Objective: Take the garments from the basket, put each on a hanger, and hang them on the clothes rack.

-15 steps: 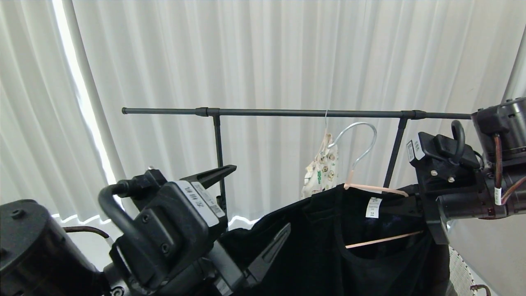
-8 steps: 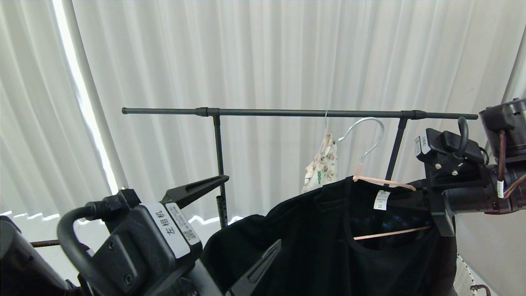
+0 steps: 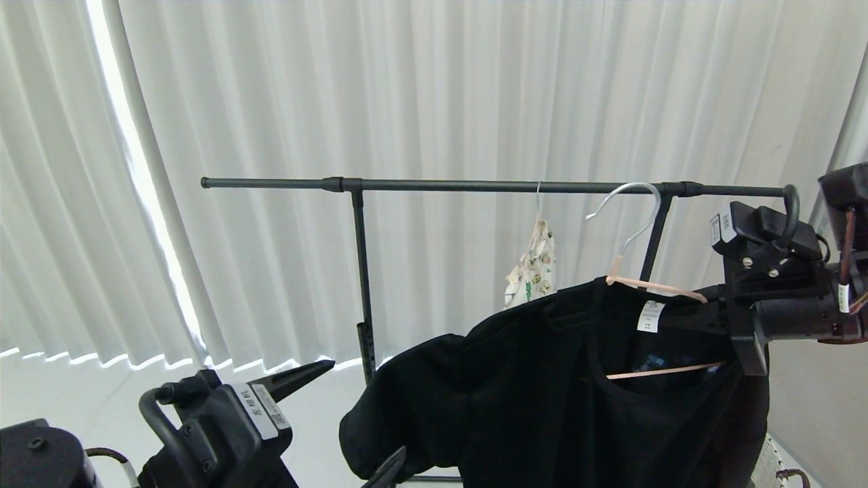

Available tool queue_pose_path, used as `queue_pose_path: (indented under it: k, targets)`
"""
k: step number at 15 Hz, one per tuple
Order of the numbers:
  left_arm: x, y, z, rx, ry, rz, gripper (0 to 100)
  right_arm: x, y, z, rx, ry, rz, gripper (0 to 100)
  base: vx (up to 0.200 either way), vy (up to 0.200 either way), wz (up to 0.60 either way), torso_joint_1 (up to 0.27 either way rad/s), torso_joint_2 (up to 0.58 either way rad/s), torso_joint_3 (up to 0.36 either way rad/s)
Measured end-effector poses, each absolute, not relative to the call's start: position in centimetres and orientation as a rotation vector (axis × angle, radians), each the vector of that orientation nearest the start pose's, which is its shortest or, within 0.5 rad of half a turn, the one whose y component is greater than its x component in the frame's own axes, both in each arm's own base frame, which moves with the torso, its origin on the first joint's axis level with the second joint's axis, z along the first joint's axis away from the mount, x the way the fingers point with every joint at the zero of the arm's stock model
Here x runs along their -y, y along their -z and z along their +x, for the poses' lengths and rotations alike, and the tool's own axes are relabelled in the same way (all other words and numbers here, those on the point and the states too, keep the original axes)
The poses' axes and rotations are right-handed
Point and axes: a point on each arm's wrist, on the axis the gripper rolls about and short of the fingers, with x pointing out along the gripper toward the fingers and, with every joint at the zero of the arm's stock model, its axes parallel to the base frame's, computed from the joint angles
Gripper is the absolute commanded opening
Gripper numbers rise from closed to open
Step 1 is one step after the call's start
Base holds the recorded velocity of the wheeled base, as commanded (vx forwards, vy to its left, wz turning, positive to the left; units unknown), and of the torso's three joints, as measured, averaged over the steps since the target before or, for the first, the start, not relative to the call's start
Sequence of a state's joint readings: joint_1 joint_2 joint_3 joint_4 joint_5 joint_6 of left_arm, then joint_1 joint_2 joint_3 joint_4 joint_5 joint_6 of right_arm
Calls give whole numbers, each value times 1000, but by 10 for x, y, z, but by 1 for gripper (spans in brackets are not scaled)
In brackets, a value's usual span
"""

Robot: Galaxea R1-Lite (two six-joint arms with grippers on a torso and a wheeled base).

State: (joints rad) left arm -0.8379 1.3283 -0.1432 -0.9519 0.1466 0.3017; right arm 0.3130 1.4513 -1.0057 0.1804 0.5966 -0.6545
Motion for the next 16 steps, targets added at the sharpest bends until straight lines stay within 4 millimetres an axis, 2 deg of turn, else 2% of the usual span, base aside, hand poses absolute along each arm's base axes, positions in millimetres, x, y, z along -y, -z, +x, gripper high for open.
queue_pose_path:
  k: [3,9,13,14,16]
  targets:
    - [102,-112,113,-235,748,354,100,-82,-239,212,-293,-1068,-492,0,0,0,0,0,0,0]
    - [117,-117,139,-243,795,322,100,-78,-243,194,-259,-1079,-494,0,0,0,0,0,0,0]
    - [116,-110,139,-274,792,334,100,-77,-245,193,-242,-1071,-497,0,0,0,0,0,0,0]
    - [114,-108,137,-285,793,339,0,-77,-245,193,-239,-1069,-497,0,0,0,0,0,0,0]
    - [112,-106,135,-293,787,342,0,-77,-245,193,-234,-1065,-498,0,0,0,0,0,0,0]
